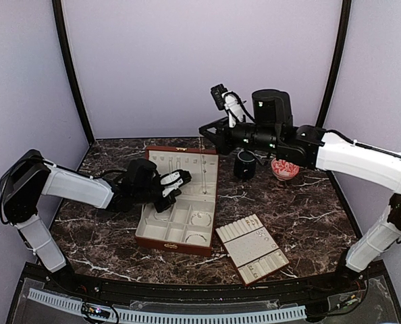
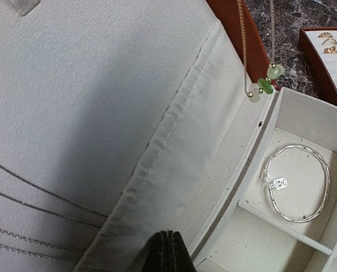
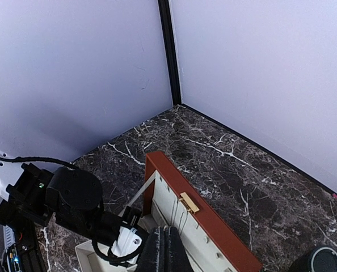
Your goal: Organize the mixed jewelry
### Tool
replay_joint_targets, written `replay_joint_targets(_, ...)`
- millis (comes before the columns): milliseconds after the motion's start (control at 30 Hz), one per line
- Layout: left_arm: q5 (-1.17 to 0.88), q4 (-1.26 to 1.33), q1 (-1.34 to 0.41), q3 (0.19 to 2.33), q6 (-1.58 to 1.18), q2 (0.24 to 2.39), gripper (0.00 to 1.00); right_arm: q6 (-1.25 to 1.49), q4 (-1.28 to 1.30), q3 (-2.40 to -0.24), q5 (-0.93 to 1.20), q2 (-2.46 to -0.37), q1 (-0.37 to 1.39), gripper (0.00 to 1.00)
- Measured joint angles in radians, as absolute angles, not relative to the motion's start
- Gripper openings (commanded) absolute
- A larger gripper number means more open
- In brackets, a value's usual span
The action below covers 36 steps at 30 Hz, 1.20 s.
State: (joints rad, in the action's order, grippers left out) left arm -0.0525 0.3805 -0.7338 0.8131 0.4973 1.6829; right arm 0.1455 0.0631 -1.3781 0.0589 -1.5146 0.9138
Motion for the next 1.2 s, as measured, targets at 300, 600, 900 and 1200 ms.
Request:
replay_joint_targets(300, -0.032, 0.403, -0.74, 0.77, 0.496, 1.65, 0.31, 0.098, 0.031, -1.461, 0.04, -1.575, 0.914, 0.0)
replay_joint_targets(600, 0.003, 0.519, -0.74, 0.764, 0.559, 1.608, 0.39, 0.091, 0.004, -1.487, 0.037, -1.602, 0.914, 0.0)
replay_joint_targets(900, 0.02, 0.545, -0.74, 0.765, 0.59, 1.659, 0.37, 0.099, -0.003, -1.487, 0.046, -1.62, 0.914, 0.0)
replay_joint_targets(1200, 0.049, 0.564, -0.744, 0.766, 0.598, 1.713, 0.19, 0.107, -0.009, -1.487, 0.052, -1.62, 0.914, 0.0)
